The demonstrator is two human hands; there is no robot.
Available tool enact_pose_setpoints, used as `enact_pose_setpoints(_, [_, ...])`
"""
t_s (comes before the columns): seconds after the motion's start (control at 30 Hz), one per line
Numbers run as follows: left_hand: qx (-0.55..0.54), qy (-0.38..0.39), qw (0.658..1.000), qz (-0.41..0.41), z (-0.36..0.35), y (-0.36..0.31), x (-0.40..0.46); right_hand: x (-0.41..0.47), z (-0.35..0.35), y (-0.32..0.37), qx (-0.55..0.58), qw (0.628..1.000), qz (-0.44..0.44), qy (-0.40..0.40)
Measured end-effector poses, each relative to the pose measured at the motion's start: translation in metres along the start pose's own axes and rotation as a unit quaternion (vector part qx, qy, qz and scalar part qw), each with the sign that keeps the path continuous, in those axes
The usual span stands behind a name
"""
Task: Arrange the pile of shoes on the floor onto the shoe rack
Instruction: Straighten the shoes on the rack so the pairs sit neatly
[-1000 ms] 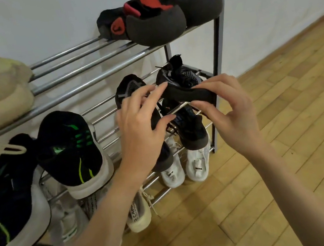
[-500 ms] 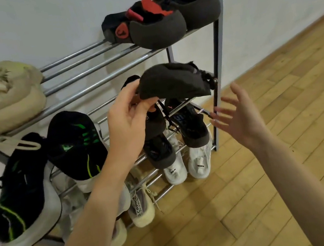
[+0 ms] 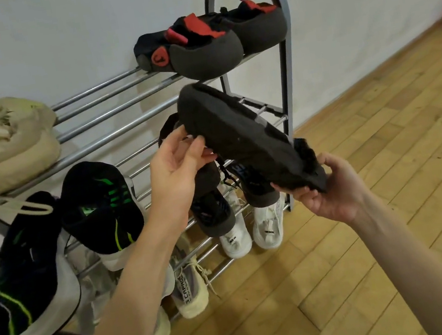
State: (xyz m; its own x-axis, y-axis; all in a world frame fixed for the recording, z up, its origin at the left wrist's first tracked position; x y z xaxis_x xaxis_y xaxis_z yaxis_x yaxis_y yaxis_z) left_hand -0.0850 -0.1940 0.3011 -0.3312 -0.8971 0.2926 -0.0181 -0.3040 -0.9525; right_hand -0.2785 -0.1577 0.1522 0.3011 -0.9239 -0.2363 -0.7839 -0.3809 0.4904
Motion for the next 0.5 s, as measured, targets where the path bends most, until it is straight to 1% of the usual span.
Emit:
enact_pose_setpoints(0.1, [0.050,-0.004,0.999,0.000,-0.007,-0.001,0.001,-0.005,0.019,0.016,-0.001,0.991,0.100,-0.090])
enact_pose_setpoints(0.17, [0.106,-0.032,0.994,-0.015,-0.002,0.000,-0.001,-0.015,0.030,0.031,0.008,0.971,0.187,-0.152])
enact_pose_setpoints(0.23, [0.156,-0.070,0.984,-0.043,0.007,-0.003,-0.006,-0.030,0.036,0.047,-0.009,0.943,0.260,-0.209])
enact_pose_setpoints(0.27, [0.197,-0.091,0.975,-0.056,0.012,-0.006,-0.008,-0.037,0.037,0.053,-0.031,0.928,0.284,-0.240])
enact_pose_setpoints(0.33, [0.309,-0.122,0.941,-0.062,0.018,-0.011,-0.012,-0.046,0.036,0.064,-0.085,0.898,0.319,-0.290])
enact_pose_setpoints(0.4, [0.400,-0.116,0.908,-0.041,0.018,-0.007,-0.009,-0.048,0.029,0.071,-0.128,0.870,0.360,-0.312])
enact_pose_setpoints(0.43, [0.427,-0.101,0.898,-0.021,0.016,-0.002,-0.007,-0.046,0.023,0.073,-0.150,0.859,0.375,-0.314])
enact_pose_setpoints(0.5, [0.438,-0.071,0.896,0.033,0.014,0.014,-0.001,-0.034,0.008,0.072,-0.196,0.850,0.385,-0.301])
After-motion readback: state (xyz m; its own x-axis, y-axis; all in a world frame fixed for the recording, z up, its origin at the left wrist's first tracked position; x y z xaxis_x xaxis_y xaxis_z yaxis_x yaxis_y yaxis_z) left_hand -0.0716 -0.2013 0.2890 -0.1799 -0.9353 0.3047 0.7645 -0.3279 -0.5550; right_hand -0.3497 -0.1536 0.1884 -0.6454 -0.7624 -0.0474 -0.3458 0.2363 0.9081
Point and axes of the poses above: each hand's wrist, its own x-axis towards the middle knuckle, its own z-axis out of the back of the hand, y = z × x, the point moved 10 cm from there along x, towards the middle knuckle, and after that the axes turned 11 degrees about y, right-handed, at the moved point
